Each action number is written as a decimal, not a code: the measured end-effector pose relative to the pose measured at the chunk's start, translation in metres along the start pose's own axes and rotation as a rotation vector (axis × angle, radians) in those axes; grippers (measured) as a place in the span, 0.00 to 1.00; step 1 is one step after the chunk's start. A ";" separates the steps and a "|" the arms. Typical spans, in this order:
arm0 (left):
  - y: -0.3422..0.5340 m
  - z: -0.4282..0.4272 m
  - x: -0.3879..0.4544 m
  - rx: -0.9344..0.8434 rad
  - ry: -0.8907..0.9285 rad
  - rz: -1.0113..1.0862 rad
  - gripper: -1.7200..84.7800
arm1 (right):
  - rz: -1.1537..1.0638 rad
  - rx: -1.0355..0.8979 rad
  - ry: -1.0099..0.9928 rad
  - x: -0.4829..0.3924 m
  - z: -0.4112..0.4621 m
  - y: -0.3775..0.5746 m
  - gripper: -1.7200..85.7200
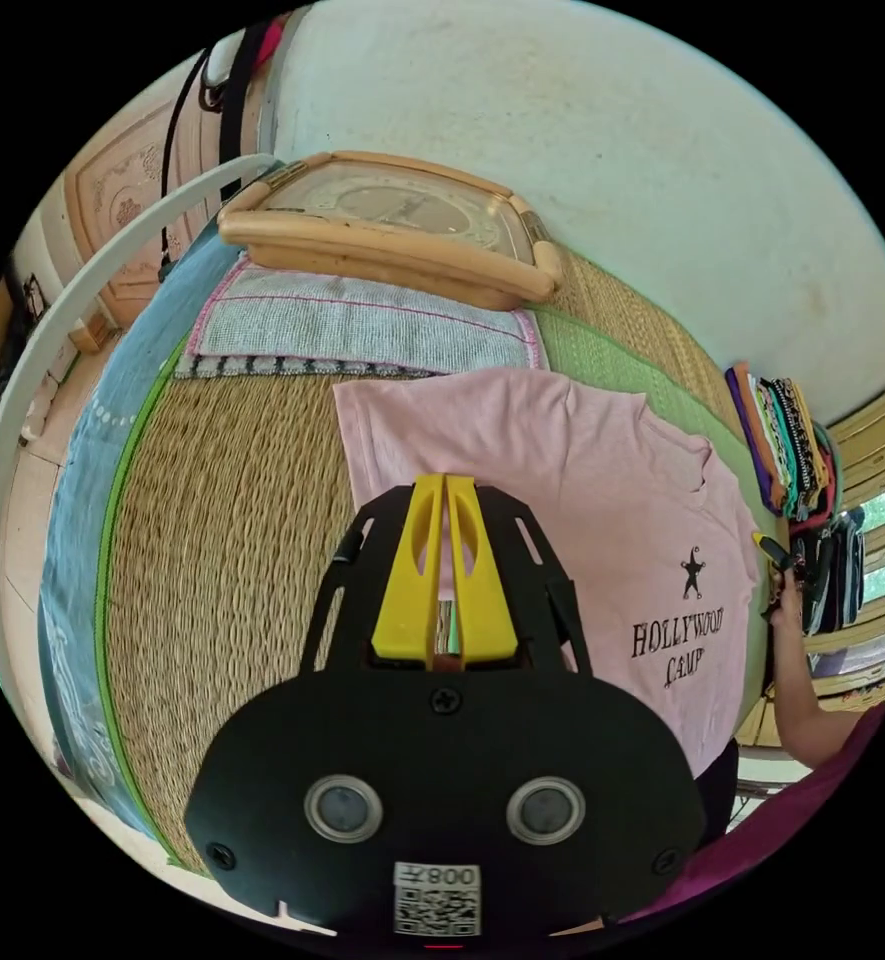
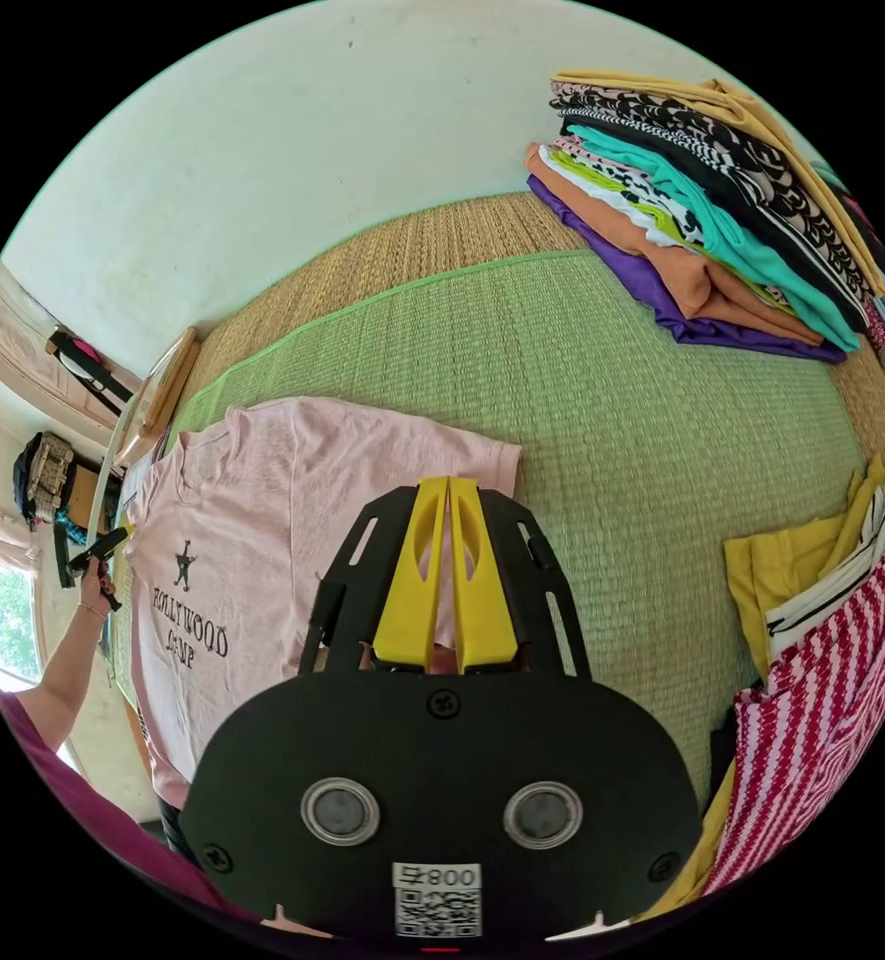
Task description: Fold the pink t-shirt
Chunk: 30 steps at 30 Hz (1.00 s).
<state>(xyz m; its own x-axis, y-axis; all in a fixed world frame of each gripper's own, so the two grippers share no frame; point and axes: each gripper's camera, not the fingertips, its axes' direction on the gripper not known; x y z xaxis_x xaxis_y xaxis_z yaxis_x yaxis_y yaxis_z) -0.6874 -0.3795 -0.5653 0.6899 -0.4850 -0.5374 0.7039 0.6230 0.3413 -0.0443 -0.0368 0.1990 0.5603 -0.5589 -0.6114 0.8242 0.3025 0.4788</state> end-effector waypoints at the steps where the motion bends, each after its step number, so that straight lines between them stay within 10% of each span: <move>1: 0.004 -0.005 0.005 0.038 0.006 0.008 0.02 | -0.001 0.012 -0.009 0.002 0.000 0.000 0.02; 30: 0.056 0.035 0.099 0.001 0.051 0.179 0.02 | -0.130 -0.042 -0.038 -0.040 0.022 -0.064 0.02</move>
<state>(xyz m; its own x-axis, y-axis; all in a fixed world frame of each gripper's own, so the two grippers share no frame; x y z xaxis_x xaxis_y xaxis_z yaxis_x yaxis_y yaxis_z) -0.5735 -0.4139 -0.5720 0.7945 -0.3353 -0.5063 0.5712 0.6957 0.4357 -0.1216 -0.0504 0.2068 0.4459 -0.6238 -0.6419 0.8927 0.2574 0.3699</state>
